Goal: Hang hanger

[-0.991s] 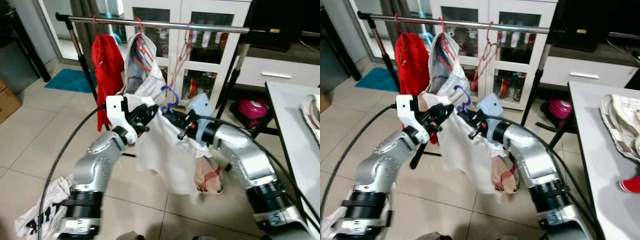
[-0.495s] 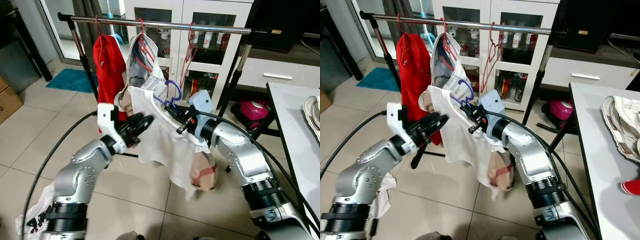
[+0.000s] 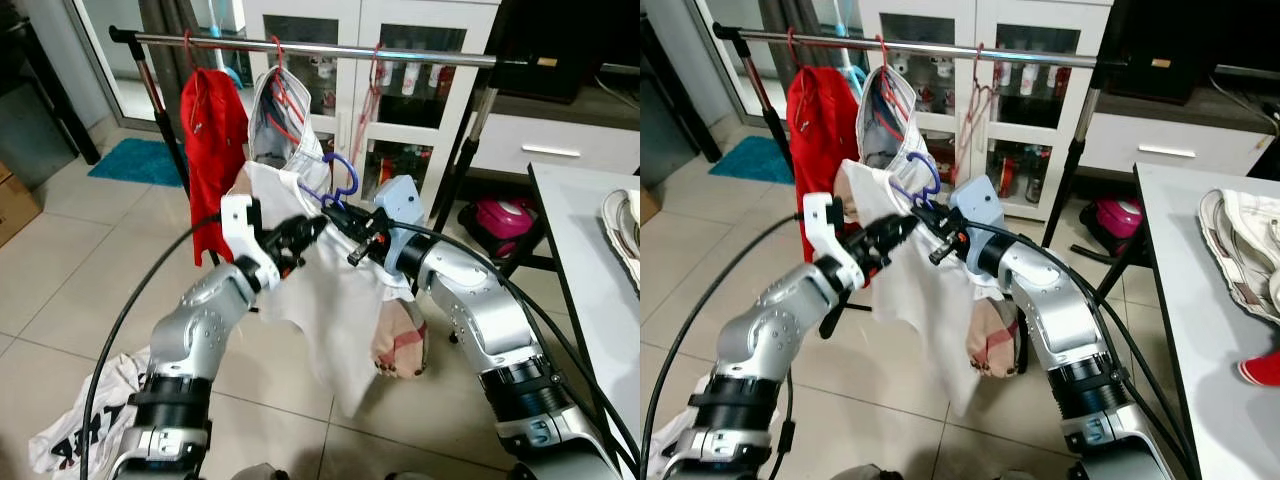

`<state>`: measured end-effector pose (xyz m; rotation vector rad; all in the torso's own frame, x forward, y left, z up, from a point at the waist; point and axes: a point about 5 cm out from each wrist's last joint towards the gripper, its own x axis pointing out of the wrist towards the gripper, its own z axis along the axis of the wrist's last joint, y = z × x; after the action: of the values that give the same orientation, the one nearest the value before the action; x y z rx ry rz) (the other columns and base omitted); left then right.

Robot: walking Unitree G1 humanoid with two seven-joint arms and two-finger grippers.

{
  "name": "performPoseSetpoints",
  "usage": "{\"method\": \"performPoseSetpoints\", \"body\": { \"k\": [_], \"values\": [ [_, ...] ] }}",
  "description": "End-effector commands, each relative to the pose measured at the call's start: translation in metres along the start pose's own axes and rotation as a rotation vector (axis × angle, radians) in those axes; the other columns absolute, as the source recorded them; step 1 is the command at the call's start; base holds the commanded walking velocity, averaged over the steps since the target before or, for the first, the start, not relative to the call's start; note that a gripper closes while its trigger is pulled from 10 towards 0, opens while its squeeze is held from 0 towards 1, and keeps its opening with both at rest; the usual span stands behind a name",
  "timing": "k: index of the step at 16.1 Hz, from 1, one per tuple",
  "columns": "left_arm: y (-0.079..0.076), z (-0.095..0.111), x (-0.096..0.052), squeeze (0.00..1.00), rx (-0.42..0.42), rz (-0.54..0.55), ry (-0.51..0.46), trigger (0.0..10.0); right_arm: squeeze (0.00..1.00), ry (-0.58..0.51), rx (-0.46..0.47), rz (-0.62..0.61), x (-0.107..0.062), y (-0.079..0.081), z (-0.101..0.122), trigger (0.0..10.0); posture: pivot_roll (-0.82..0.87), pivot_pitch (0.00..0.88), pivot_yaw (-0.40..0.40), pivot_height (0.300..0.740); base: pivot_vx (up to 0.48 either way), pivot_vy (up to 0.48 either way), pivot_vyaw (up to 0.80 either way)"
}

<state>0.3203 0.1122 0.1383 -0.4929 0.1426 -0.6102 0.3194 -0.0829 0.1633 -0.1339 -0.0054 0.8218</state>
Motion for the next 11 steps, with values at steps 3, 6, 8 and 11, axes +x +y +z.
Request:
{"method": "performPoseSetpoints", "body": {
  "k": [3,6,8,11],
  "values": [
    [0.0014,0.0017,0.0044,0.00,0.006,0.028,-0.005,10.0,0.00,-0.045,-0.017,0.028,-0.0007,0.0039,0.0072,0.0,-0.11,0.000,0.060,0.740,0.000,0.000,0.00],
    [0.0048,0.0035,0.0078,0.00,0.020,0.036,-0.004,10.0,0.00,-0.053,-0.019,0.060,-0.0006,0.0074,0.0097,0.0,-0.11,0.000,0.060,0.740,0.000,0.000,0.00],
    [0.0082,0.0043,0.0093,0.00,0.026,0.058,-0.005,3.5,0.00,-0.047,-0.023,0.086,-0.0010,0.0114,0.0090,0.0,-0.11,0.000,0.059,0.740,0.000,0.000,0.00],
    [0.0089,0.0037,0.0091,0.00,0.028,0.058,-0.006,0.0,0.00,-0.034,-0.034,0.073,-0.0020,0.0107,0.0065,0.0,-0.11,0.000,0.062,0.740,0.000,0.000,0.00]
  ]
}}
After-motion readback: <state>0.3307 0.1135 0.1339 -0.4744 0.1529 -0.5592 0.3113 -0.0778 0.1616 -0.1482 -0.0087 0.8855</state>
